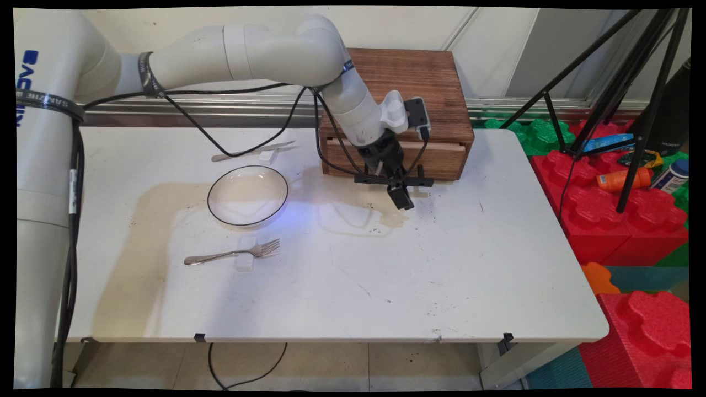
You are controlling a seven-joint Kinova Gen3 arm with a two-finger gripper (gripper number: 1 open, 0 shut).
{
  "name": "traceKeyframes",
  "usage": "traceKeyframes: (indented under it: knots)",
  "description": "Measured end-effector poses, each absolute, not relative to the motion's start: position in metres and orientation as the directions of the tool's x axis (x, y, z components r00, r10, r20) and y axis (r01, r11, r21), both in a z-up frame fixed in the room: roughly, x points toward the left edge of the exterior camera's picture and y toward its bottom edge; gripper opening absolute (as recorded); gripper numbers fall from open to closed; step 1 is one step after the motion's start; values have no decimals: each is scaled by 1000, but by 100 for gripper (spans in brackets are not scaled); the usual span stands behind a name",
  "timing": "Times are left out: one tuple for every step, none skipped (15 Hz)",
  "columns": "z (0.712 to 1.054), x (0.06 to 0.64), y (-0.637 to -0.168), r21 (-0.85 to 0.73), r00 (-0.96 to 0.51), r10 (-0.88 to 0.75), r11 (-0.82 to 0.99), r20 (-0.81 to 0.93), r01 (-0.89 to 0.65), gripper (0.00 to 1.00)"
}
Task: Open the drawer
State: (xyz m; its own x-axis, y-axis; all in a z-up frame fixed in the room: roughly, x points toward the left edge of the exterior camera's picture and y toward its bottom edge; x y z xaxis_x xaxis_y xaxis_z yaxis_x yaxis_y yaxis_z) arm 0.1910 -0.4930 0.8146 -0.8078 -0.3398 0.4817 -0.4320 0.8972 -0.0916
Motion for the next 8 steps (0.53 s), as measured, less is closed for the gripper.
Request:
traceKeyframes:
  knots:
    - [811,190,-494,-90,-809,-341,898,479,-432,100]
    - [809,189,-494,-88,-809,-343,897,476,-433,100]
    - [807,188,-494,-87,-809,-347,896,474,-435,100]
    - [806,188,-493,-86,-810,-350,896,471,-437,100]
    - [805,187,-492,-85,-809,-351,895,471,-438,100]
    - [805,187,-491,-84,-809,-352,895,470,-438,100]
    - [805,187,-489,-83,-809,-354,895,470,-439,100]
    - [806,187,-488,-82,-808,-354,894,470,-440,100]
